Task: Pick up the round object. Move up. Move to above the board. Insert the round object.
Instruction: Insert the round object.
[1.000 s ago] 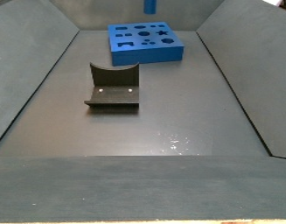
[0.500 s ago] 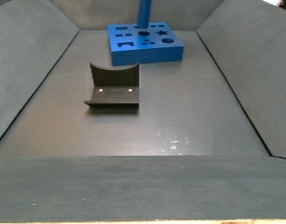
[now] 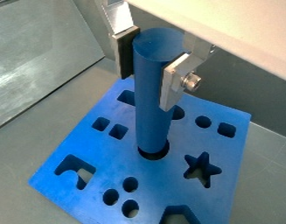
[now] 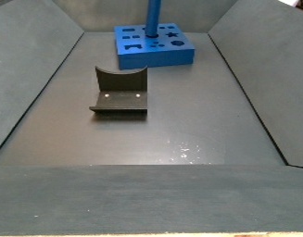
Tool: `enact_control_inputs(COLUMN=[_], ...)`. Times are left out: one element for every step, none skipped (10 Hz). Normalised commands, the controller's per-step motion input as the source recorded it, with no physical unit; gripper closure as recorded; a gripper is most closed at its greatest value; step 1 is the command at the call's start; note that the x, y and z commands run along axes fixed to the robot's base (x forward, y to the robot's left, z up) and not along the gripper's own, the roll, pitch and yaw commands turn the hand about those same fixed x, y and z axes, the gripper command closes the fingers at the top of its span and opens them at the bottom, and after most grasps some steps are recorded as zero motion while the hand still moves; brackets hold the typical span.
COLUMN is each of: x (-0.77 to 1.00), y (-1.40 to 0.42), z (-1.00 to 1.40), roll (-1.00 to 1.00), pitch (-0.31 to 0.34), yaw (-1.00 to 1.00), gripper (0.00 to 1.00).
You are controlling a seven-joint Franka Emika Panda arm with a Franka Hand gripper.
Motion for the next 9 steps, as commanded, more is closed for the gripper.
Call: enact_control_inputs(x=[-0.09,0.0,0.0,0.0,0.0,0.0,-0.37,-0.04,-0.02], y=[0.0,0.0,-0.1,0.0,0.0,0.12,0.07,0.09,0.09], z=[-0.43,0.0,-0.17,-0.09,0.01,0.0,-0.39,-0.57,-0.58], roll=[0.51,0.03,0.87,0.74,0.11,-0.27,-0.08,-0.03,-0.04], pitch=[-0.18,0.0,0.134,0.234,0.18,0.0,0.177,0.503,0.517], yaw=[0.0,0.0,-0.04,-0.4,-0.29,-0.05,-0.72,-0.88,-0.89], gripper=[1.0,1.0,1.0,1.0,1.0,1.0,1.0,1.0,1.0])
